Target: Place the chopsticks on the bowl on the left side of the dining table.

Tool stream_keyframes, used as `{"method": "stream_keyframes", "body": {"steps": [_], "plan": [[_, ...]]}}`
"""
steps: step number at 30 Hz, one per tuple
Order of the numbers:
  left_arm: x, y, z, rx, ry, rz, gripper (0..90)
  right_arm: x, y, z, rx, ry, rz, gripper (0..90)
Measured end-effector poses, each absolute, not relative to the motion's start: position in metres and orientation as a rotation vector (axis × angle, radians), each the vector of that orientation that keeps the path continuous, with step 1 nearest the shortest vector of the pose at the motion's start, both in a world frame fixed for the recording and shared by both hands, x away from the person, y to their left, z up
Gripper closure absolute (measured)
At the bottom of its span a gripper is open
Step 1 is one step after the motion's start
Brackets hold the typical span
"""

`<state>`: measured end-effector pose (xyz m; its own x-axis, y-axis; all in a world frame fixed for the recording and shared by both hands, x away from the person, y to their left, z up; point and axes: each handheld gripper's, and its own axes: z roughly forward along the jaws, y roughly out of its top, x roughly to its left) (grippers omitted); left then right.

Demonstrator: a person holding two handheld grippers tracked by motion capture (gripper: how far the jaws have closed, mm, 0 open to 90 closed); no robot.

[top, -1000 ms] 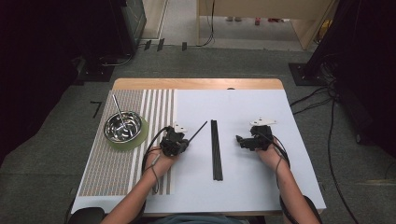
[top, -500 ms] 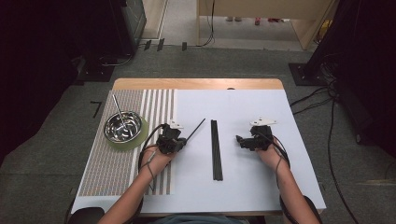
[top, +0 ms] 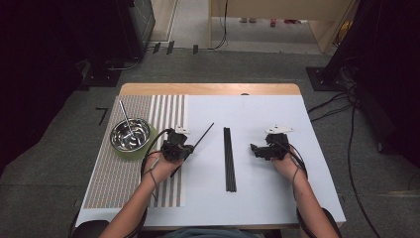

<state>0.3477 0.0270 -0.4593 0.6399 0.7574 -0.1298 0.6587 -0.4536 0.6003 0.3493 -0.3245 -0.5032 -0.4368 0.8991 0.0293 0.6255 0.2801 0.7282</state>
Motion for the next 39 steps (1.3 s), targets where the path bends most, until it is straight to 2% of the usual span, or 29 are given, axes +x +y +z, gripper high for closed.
{"method": "stream_keyframes", "body": {"steps": [39], "plan": [[0.353, 0.054, -0.436, 2.194, 1.151, 0.194, 87.6, 0.349, -0.324, -0.503, 1.378, 2.167, 0.961, 11.2]]}}
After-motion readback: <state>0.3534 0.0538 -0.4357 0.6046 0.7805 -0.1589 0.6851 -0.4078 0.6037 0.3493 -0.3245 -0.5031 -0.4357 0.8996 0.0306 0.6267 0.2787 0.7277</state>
